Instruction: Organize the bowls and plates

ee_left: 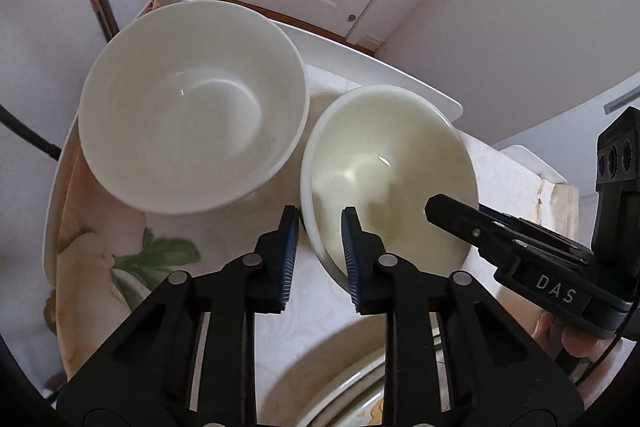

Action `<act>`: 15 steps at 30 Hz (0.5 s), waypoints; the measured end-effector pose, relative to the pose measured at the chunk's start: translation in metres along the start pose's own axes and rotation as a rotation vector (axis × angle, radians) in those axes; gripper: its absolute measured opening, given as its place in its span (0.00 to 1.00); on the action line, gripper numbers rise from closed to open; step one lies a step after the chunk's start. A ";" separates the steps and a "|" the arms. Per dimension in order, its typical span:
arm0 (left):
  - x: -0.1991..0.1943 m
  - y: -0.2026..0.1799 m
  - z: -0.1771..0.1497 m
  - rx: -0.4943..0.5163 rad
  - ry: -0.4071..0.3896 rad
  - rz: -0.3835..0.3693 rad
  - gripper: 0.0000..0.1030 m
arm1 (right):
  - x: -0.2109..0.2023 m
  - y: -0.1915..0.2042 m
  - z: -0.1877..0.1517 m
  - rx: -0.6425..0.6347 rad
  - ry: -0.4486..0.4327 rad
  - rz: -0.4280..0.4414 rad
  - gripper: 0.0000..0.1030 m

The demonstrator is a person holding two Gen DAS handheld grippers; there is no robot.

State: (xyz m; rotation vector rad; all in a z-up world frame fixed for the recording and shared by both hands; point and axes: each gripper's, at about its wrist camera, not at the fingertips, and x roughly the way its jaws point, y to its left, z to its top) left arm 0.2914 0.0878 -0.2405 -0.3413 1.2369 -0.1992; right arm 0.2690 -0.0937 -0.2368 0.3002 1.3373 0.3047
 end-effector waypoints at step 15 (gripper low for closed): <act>-0.004 -0.029 0.004 0.092 -0.029 0.046 0.19 | -0.006 0.004 0.003 0.005 -0.036 -0.006 0.16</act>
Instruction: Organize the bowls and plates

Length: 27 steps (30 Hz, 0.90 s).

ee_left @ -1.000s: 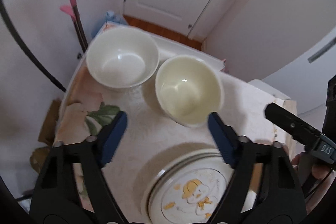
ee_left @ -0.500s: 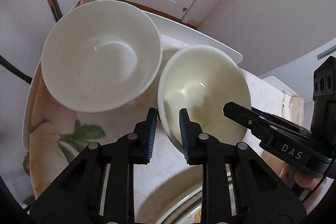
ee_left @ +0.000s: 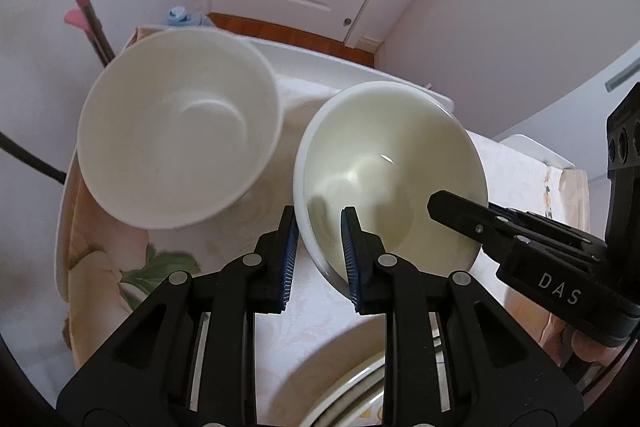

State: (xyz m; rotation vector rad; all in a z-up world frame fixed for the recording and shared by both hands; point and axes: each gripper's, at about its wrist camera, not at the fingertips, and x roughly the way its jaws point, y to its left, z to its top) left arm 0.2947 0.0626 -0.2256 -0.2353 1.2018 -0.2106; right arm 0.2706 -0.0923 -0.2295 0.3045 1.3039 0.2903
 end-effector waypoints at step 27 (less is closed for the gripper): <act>-0.102 -0.217 -0.098 0.254 -0.080 -0.138 0.19 | -0.229 -0.110 -0.106 0.130 -0.237 -0.062 0.16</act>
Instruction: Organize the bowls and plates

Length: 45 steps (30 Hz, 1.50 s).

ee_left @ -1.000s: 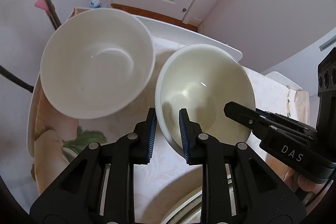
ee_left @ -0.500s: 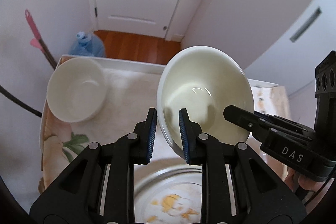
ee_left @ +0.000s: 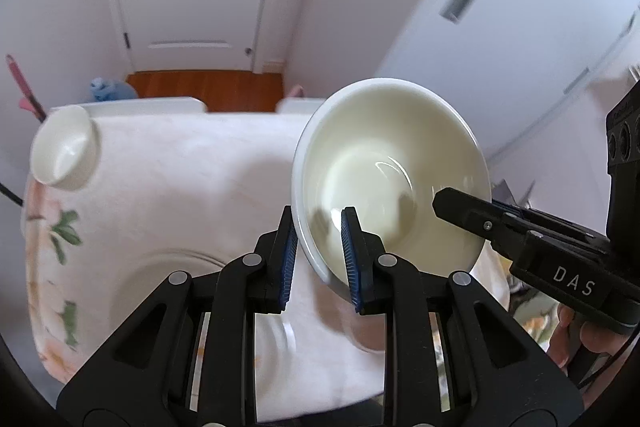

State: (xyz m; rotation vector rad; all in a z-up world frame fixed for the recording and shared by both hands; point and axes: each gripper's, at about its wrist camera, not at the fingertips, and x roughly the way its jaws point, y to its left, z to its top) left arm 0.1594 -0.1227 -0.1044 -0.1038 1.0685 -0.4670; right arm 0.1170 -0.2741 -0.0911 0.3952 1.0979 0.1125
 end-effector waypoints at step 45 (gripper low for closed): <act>0.132 -0.052 -0.067 0.178 0.302 0.120 0.19 | 0.057 -0.088 -0.095 0.076 0.201 -0.162 0.16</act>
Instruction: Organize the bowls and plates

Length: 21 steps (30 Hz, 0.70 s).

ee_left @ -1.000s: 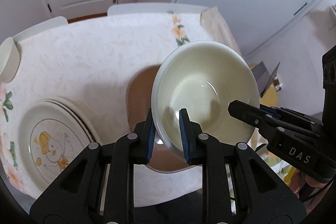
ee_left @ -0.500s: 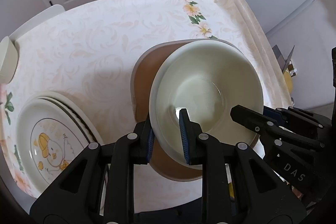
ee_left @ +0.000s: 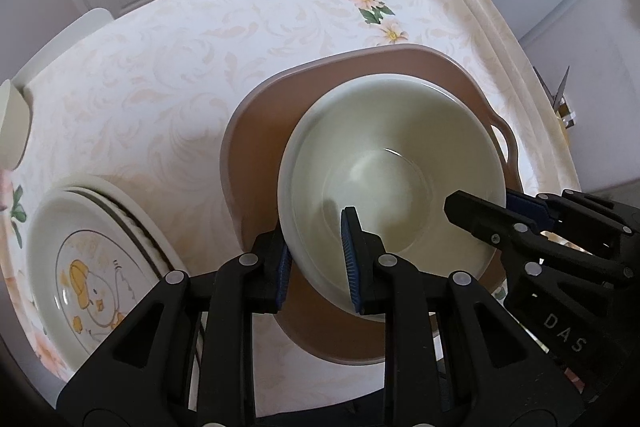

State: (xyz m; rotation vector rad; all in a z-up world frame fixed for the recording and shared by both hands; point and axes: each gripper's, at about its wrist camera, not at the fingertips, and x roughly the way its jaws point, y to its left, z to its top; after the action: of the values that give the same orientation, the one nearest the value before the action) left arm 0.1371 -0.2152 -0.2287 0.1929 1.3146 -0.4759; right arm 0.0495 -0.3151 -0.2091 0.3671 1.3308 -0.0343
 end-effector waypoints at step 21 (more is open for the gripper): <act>-0.033 -0.003 0.003 0.023 -0.047 0.039 0.19 | -0.022 -0.001 -0.002 0.027 -0.032 0.001 0.16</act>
State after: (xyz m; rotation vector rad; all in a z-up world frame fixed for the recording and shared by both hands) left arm 0.1323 -0.2119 -0.1956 0.2250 1.2581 -0.4595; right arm 0.0426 -0.3192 -0.1890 0.3884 1.2999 -0.0575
